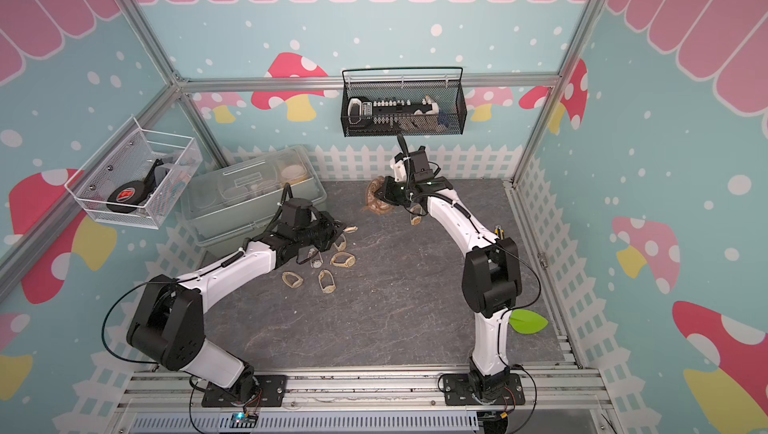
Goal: Wipe the watch dial
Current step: Wipe the dirt from the watch dial.
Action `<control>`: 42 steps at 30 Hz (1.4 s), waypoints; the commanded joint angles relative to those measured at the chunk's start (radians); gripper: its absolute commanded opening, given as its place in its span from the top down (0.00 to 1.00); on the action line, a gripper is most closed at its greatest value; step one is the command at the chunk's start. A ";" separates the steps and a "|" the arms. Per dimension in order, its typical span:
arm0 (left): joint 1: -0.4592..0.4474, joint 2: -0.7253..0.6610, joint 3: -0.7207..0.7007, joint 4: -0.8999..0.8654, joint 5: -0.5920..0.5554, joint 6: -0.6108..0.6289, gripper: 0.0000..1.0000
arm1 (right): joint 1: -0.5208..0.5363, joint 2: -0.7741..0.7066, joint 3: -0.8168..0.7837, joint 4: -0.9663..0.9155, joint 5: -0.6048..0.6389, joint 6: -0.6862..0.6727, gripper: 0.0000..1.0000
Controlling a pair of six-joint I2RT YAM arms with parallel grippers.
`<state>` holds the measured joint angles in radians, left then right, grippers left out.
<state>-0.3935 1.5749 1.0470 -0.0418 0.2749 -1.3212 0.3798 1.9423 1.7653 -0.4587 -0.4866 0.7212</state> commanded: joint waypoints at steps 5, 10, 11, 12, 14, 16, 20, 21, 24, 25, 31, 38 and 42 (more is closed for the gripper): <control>0.019 0.012 0.009 0.072 0.017 -0.065 1.00 | 0.007 -0.116 -0.147 0.055 -0.007 -0.009 1.00; 0.019 0.050 0.058 0.078 0.009 -0.070 1.00 | 0.044 -0.165 -0.246 0.091 -0.014 0.007 1.00; 0.019 0.058 0.065 0.078 0.006 -0.072 1.00 | 0.054 -0.170 -0.258 0.096 -0.014 0.007 1.00; 0.019 0.066 0.072 0.083 0.004 -0.074 1.00 | 0.066 -0.173 -0.271 0.099 -0.013 0.008 1.00; 0.019 0.083 0.088 0.092 0.003 -0.076 1.00 | 0.089 -0.176 -0.284 0.101 -0.013 0.006 1.00; 0.019 0.098 0.100 0.099 0.001 -0.082 1.00 | 0.105 -0.171 -0.289 0.102 -0.012 0.007 1.00; 0.017 0.118 0.122 0.112 -0.003 -0.090 1.00 | 0.127 -0.153 -0.275 0.109 -0.020 0.012 1.00; 0.017 0.122 0.126 0.113 -0.003 -0.092 1.00 | 0.131 -0.147 -0.269 0.106 -0.021 0.012 1.00; 0.012 0.129 0.139 0.114 -0.005 -0.091 1.00 | 0.143 -0.125 -0.243 0.106 -0.023 0.014 1.00; 0.009 0.131 0.143 0.113 -0.005 -0.090 1.00 | 0.145 -0.117 -0.234 0.106 -0.024 0.014 1.00; -0.011 0.141 0.139 0.115 -0.001 -0.090 1.00 | 0.147 -0.059 -0.178 0.106 -0.030 0.018 1.00; -0.067 0.148 0.138 0.099 0.006 -0.065 1.00 | 0.148 0.007 -0.083 0.084 -0.026 0.015 1.00; -0.085 0.148 0.178 0.019 0.014 0.014 1.00 | 0.147 0.032 -0.028 0.051 -0.019 -0.005 1.00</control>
<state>-0.4286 1.7168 1.1782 0.0311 0.2226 -1.3678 0.5179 1.9472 1.6730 -0.4423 -0.5053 0.7292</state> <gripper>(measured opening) 0.048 0.081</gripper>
